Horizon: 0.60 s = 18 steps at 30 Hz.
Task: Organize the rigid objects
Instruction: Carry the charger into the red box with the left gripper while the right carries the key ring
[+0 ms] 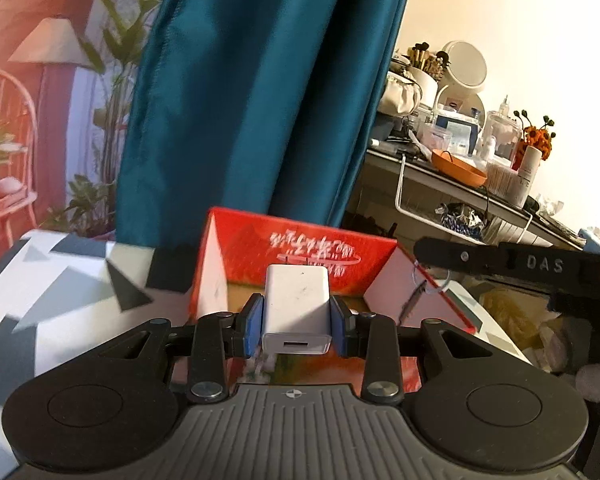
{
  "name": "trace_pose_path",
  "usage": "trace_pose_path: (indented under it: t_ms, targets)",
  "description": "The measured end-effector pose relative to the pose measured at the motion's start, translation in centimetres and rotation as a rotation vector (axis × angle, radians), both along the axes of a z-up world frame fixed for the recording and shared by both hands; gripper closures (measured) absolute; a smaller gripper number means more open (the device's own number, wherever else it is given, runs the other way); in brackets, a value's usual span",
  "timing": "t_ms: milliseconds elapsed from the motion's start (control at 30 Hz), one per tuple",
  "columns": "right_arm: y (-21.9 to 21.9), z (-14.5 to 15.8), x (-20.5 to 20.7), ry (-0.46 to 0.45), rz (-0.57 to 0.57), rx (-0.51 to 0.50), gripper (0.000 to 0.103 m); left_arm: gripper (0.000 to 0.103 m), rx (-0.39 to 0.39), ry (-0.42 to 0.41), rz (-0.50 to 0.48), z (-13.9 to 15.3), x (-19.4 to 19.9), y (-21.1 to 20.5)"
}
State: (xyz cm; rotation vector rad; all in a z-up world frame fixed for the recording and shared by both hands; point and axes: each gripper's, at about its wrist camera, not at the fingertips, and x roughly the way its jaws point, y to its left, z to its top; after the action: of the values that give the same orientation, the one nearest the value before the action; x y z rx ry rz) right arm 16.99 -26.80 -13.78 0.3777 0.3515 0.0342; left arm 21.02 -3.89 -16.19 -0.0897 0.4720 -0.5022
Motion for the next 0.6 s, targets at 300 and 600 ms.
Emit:
trace_pose_path:
  t_ms: [300,600]
  targets:
    - [-5.3,-2.3,5.2,0.080,-0.081,0.041,0.101,0.066,0.055,0.044,0.000,-1.0,5.5,-3.1]
    - [-6.6,-7.5,8.1,0.229,-0.074,0.075,0.101,0.066,0.152,0.126,0.007,-4.4,9.5,-5.1]
